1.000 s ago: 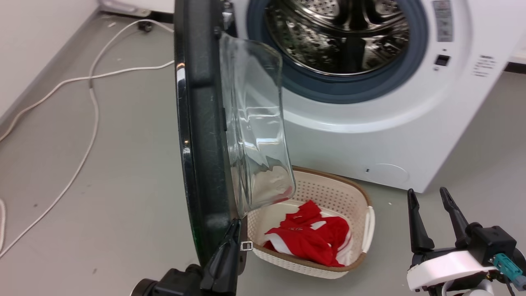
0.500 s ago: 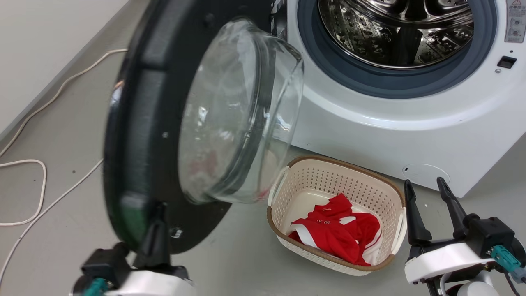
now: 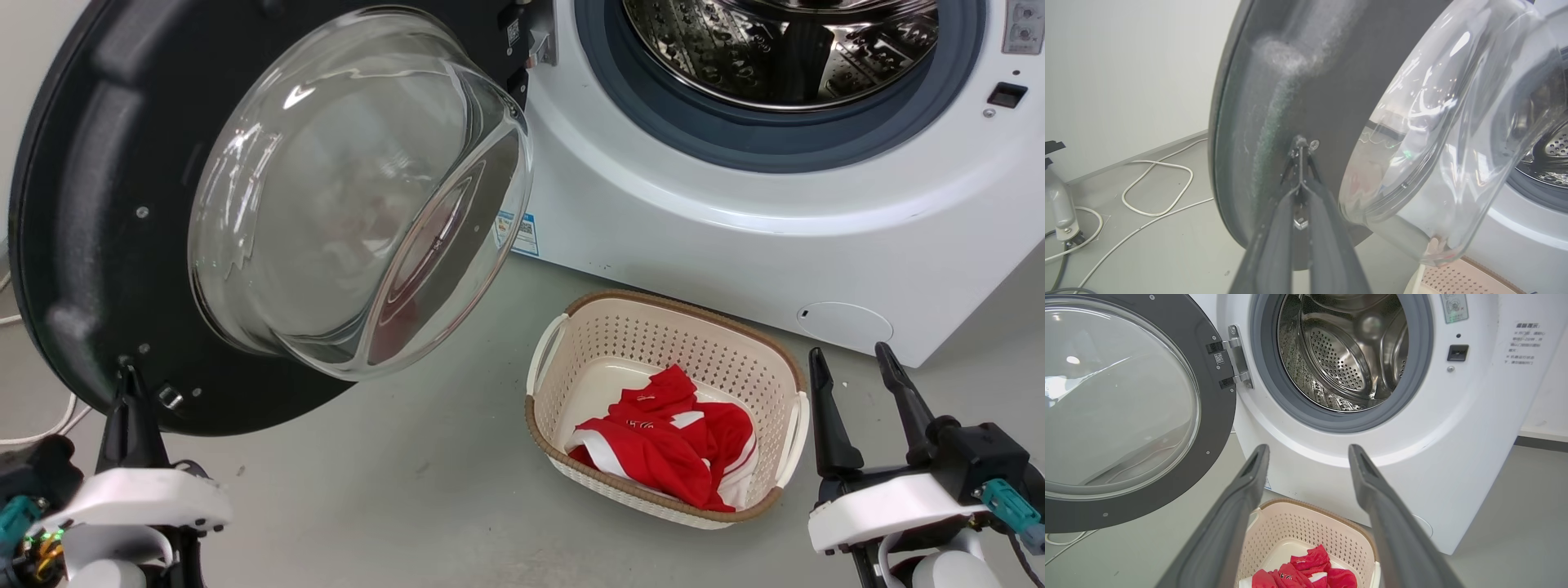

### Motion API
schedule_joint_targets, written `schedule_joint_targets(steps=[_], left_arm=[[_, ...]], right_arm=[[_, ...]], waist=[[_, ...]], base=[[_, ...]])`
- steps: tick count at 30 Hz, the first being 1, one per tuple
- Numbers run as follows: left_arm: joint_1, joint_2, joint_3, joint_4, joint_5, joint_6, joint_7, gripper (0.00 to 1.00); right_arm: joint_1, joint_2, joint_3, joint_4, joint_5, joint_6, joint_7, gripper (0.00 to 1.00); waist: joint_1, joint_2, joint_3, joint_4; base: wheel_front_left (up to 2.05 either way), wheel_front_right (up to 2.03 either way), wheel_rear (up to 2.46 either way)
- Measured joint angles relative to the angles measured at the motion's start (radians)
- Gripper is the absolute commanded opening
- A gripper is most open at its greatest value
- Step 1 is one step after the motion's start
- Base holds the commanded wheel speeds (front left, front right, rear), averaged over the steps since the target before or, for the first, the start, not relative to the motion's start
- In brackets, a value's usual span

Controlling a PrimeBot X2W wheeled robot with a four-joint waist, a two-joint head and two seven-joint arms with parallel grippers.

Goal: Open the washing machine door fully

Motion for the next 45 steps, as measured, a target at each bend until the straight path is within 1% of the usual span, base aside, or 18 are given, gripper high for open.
schedule_joint_targets(steps=[5,11,15,18,21,28,32,37,38,42,45], left_arm=[[-0.074,0.006,0.026,0.105,-0.016,-0.048,-0.006,0.0],[-0.162,0.037,0.059,0.234,-0.021,-0.096,-0.01,0.0],[-0.196,0.061,0.087,0.298,-0.016,-0.118,-0.012,0.0],[-0.199,0.06,0.105,0.31,0.005,-0.125,-0.015,0.0],[-0.178,0.049,0.127,0.287,0.046,-0.125,-0.015,0.0],[-0.03,-0.022,0.148,0.143,0.155,-0.108,-0.015,0.0],[0.039,-0.066,0.129,0.037,0.222,-0.107,-0.015,0.0],[0.099,-0.145,0.087,-0.081,0.304,-0.103,-0.015,0.0],[0.103,-0.157,0.078,-0.094,0.314,-0.11,-0.015,0.0],[0.101,-0.175,0.032,-0.113,0.352,-0.141,-0.015,0.0],[0.073,-0.178,0.002,-0.1,0.374,-0.165,-0.015,0.0]], right_arm=[[-0.011,0.0,0.003,0.001,0.0,0.0,0.0,1.0],[-0.02,0.0,0.01,0.004,-0.005,0.0,0.0,1.0],[-0.02,0.0,0.011,0.007,-0.007,0.0,0.0,1.0],[-0.02,0.0,0.01,0.011,-0.005,0.0,0.0,1.0],[-0.019,0.0,0.011,0.017,0.003,0.0,-0.002,1.0],[-0.01,0.0,0.016,0.026,0.019,0.0,-0.01,1.0],[-0.001,0.0,0.017,0.03,0.019,0.0,-0.014,1.0],[0.002,0.0,0.026,0.033,0.019,0.0,-0.017,1.0],[0.002,0.0,0.025,0.033,0.019,0.0,-0.018,1.0],[0.006,0.0,0.027,0.034,0.016,0.0,-0.018,1.0],[0.007,0.0,0.026,0.034,0.011,0.0,-0.018,1.0]], waist=[[0.0,0.0,0.007,-0.001],[0.0,0.0,0.013,-0.008],[0.0,0.0,0.01,-0.022],[0.0,0.0,0.004,-0.032],[0.0,0.0,-0.007,-0.041],[-0.0002,0.0,-0.04,-0.067],[-0.0002,0.0,-0.059,-0.084],[-0.0002,0.0,-0.073,-0.122],[-0.0002,0.0,-0.075,-0.13],[-0.0002,0.0,-0.085,-0.165],[-0.0002,0.0,-0.091,-0.194]], base=[[0.0,0.0,0.0],[0.0,0.0,0.0],[0.0,0.0,0.0],[0.0,0.0,0.0],[0.0,0.0,0.0],[0.0,0.0,0.0],[0.0,0.0,0.0],[0.0,0.0,0.0],[0.0,0.0,0.0],[0.0,0.0,0.0],[0.0,0.0,0.0]])
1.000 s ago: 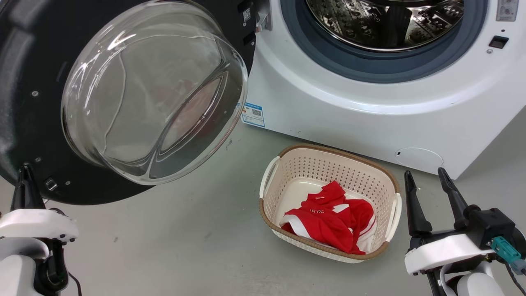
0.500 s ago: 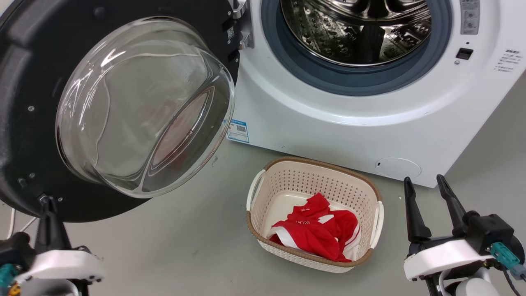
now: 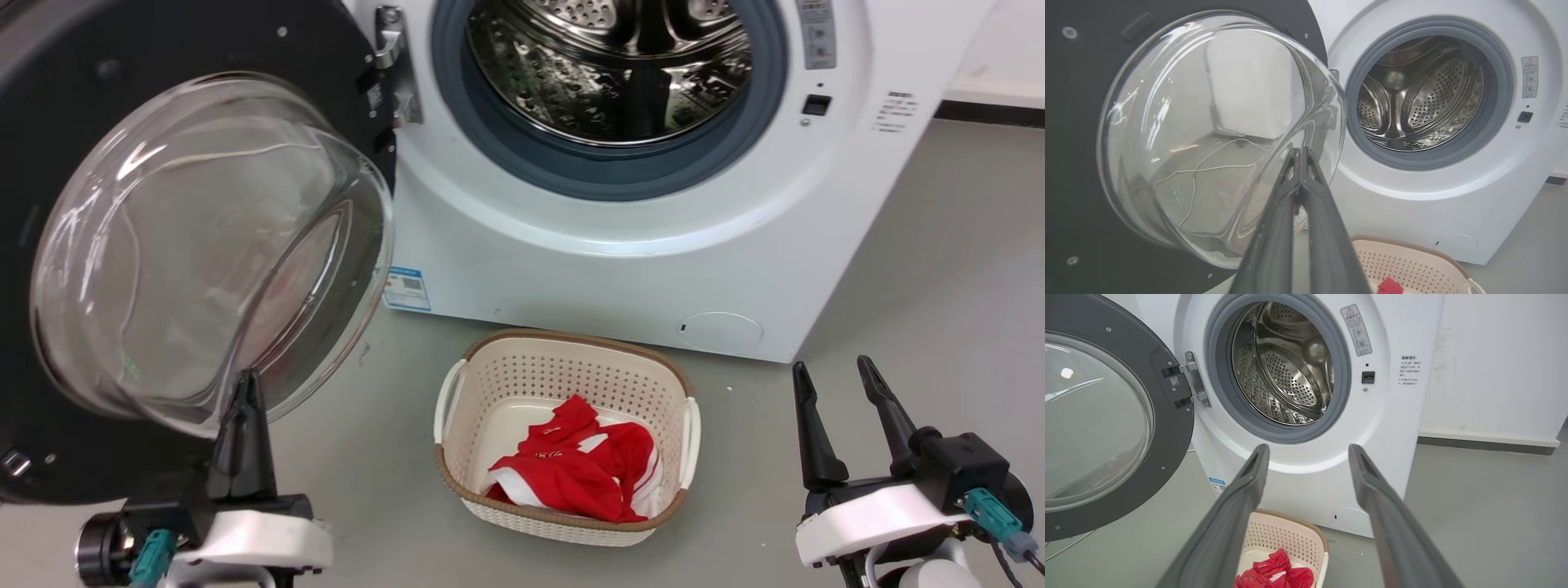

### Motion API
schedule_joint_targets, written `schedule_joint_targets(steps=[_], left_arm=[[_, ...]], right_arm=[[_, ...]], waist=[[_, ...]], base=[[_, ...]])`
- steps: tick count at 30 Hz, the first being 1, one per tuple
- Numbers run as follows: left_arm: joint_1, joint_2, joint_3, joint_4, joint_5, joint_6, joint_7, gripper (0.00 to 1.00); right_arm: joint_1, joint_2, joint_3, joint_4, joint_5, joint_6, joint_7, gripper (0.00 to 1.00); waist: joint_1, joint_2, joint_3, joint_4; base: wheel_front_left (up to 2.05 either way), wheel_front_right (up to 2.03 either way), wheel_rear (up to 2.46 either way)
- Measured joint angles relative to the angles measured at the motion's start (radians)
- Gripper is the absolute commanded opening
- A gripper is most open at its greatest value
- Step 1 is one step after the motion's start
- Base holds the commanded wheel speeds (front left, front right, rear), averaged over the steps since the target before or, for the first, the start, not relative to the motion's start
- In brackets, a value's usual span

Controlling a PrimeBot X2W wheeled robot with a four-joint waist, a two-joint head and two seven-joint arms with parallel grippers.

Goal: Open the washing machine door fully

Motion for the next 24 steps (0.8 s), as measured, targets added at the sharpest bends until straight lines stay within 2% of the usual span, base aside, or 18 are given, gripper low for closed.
schedule_joint_targets(steps=[4,10,11,14,24], left_arm=[[-0.045,-0.001,-0.036,0.045,0.023,-0.029,0.0,0.0],[-0.085,-0.009,-0.048,0.095,0.037,-0.049,0.0,0.0],[-0.086,-0.011,-0.049,0.101,0.04,-0.05,0.0,0.17],[-0.09,-0.018,-0.048,0.118,0.045,-0.056,0.0,1.0],[-0.094,-0.034,-0.033,0.124,0.081,-0.058,0.0,1.0]], right_arm=[[0.001,0.0,0.001,-0.002,-0.007,0.0,-0.001,1.0],[0.005,0.0,0.009,-0.01,-0.015,0.0,-0.001,1.0],[0.005,0.0,0.011,-0.011,-0.014,0.0,-0.001,1.0],[0.011,0.0,0.016,-0.013,-0.012,0.0,-0.002,1.0],[0.015,0.0,0.012,-0.016,-0.009,0.0,-0.004,1.0]], waist=[[0.0,0.0,-0.007,-0.045],[0.0,0.0,-0.015,-0.119],[0.0,0.0,-0.015,-0.131],[0.0001,0.0,-0.014,-0.166],[0.0001,0.0,0.0,-0.218]], base=[[0.0,0.0,0.0],[0.0,0.0,0.0],[0.0,0.0,0.0],[0.0,0.0,0.0],[0.0,0.0,0.0]])
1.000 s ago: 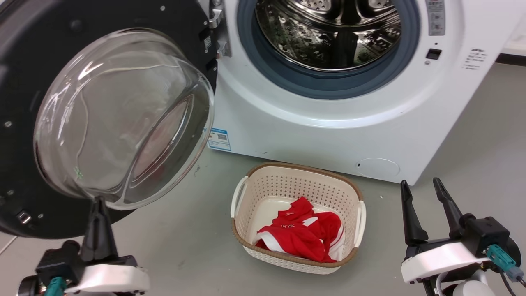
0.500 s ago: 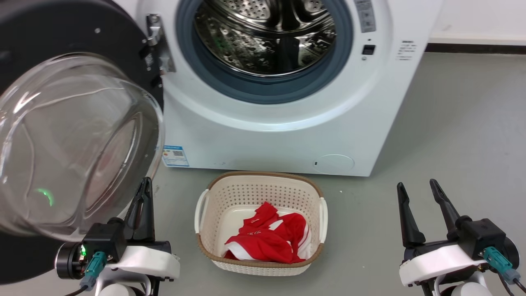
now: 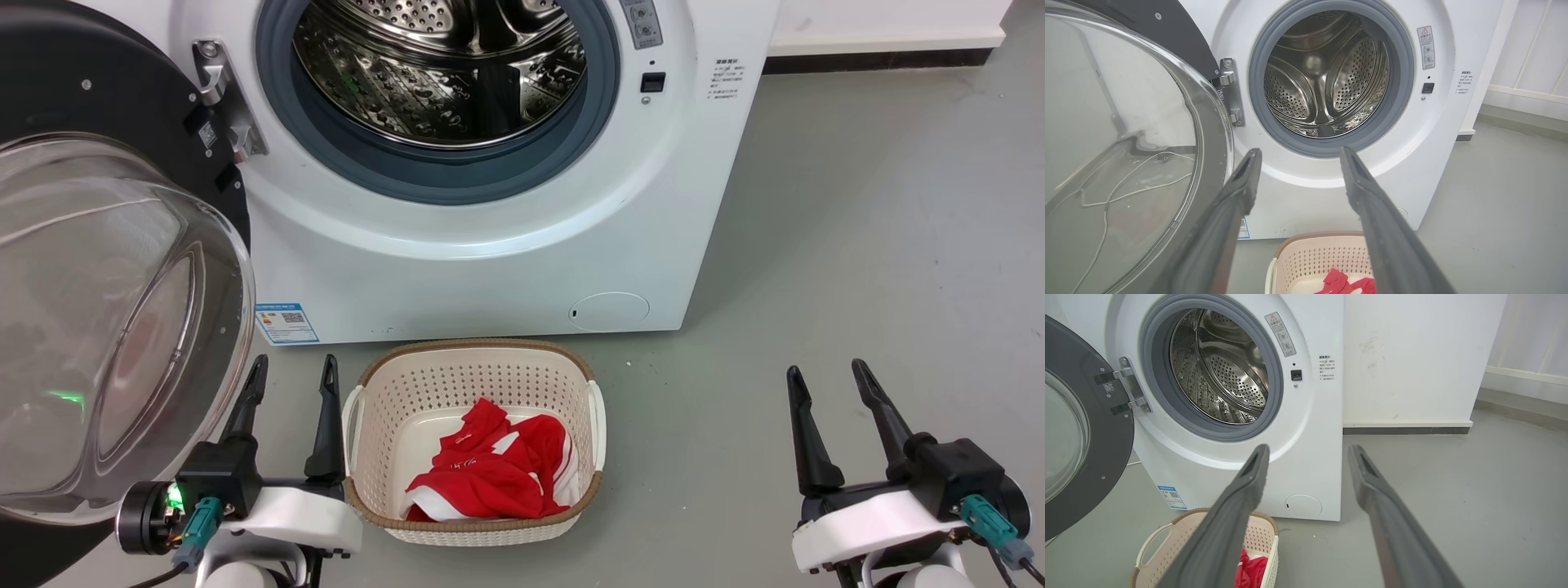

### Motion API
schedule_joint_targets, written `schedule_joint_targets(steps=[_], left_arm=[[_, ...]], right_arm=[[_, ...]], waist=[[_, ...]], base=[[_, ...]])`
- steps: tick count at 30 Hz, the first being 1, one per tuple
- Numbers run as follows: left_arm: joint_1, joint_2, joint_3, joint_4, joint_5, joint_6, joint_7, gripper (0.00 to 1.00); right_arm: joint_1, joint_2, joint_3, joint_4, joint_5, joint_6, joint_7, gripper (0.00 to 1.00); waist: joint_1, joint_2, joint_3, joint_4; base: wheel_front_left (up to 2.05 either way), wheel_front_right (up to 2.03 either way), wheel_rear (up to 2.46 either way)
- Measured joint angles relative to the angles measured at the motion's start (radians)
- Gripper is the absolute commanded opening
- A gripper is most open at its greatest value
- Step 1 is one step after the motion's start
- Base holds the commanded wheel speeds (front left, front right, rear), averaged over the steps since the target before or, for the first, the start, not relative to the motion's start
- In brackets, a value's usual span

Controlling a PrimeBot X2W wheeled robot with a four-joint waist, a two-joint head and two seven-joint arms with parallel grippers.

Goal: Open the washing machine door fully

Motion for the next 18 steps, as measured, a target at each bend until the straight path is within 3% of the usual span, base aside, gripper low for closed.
schedule_joint_targets(steps=[18], left_arm=[[-0.006,-0.03,0.033,0.005,0.038,-0.016,0.0,1.0]], right_arm=[[-0.007,0.0,0.001,0.001,0.009,0.0,-0.001,1.0]], waist=[[0.0001,0.0,0.007,-0.001]], base=[[0.0,0.0,0.0]])
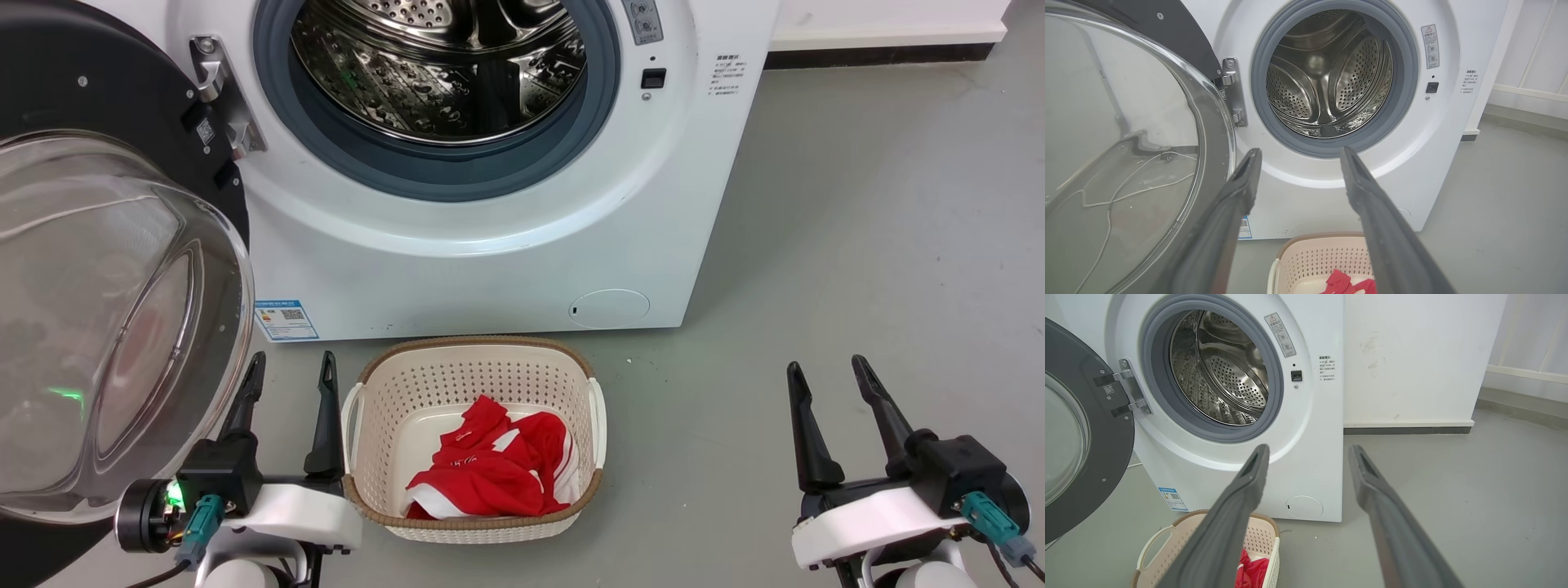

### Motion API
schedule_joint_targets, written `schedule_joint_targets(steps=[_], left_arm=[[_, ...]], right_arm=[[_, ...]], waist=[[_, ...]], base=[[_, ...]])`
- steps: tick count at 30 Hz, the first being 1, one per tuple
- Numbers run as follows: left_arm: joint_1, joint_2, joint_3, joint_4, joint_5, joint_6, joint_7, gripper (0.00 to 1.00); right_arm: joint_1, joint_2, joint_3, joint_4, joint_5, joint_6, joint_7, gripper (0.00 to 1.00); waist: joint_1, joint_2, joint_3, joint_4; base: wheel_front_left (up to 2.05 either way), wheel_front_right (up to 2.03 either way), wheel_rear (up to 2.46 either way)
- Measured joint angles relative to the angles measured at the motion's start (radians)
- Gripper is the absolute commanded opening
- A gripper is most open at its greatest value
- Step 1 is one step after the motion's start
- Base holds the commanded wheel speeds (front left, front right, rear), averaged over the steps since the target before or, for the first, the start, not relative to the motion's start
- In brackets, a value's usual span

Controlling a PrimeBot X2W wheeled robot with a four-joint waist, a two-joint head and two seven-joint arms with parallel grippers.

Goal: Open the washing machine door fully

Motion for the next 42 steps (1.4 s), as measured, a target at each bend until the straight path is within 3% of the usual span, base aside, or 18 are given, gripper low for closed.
schedule_joint_targets(steps=[17,18,23,42], left_arm=[[0.002,-0.02,0.027,0.003,0.02,-0.016,0.0,1.0],[0.003,-0.02,0.026,0.007,0.021,-0.016,0.0,0.0],[0.028,-0.031,0.025,0.053,0.003,-0.018,0.014,0.0],[0.027,-0.038,0.057,0.064,-0.355,-0.048,0.101,0.0]], right_arm=[[-0.006,0.0,-0.002,0.004,0.006,0.0,-0.002,1.0],[-0.004,0.0,-0.002,0.008,0.006,0.0,-0.002,0.0],[0.025,0.0,-0.001,0.045,0.024,0.0,0.003,0.0],[0.022,-0.012,-0.008,0.056,0.403,0.0,0.075,0.0]], waist=[[0.0,0.0,0.002,0.001],[0.0,0.0,0.002,0.001],[0.0,0.0,0.001,0.001],[0.0,0.0,-0.01,0.005]], base=[[0.0,0.0,0.0],[0.0,0.0,0.0],[0.0,0.0,0.0],[0.0,0.0,0.0]])
